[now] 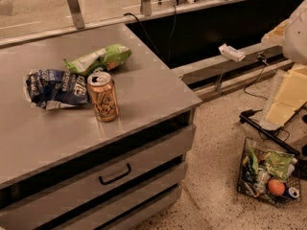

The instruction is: Knock orange can over

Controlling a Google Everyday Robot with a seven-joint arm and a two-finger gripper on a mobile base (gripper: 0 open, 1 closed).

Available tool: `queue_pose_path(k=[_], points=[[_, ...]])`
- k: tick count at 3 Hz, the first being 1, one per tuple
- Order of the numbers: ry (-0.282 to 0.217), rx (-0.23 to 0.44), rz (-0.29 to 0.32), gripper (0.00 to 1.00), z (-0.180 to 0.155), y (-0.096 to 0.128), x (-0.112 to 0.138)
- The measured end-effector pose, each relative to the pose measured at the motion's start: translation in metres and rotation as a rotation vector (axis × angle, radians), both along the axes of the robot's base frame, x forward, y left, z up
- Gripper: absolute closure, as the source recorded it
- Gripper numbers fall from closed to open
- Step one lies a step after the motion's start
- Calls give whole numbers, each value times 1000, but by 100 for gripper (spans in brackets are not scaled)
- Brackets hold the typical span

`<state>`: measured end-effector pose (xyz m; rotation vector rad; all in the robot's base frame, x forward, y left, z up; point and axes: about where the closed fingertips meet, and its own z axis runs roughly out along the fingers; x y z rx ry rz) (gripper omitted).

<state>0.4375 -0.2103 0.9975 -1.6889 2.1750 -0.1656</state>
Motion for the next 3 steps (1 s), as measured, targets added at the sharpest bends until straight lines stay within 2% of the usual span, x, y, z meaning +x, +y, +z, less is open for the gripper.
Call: queue_pose_path(k=[1, 2, 3], points=[[0, 0, 0, 0, 0, 0, 0], [4, 87, 56, 0, -6, 12, 7], [12, 277, 205, 0, -18, 53, 36]])
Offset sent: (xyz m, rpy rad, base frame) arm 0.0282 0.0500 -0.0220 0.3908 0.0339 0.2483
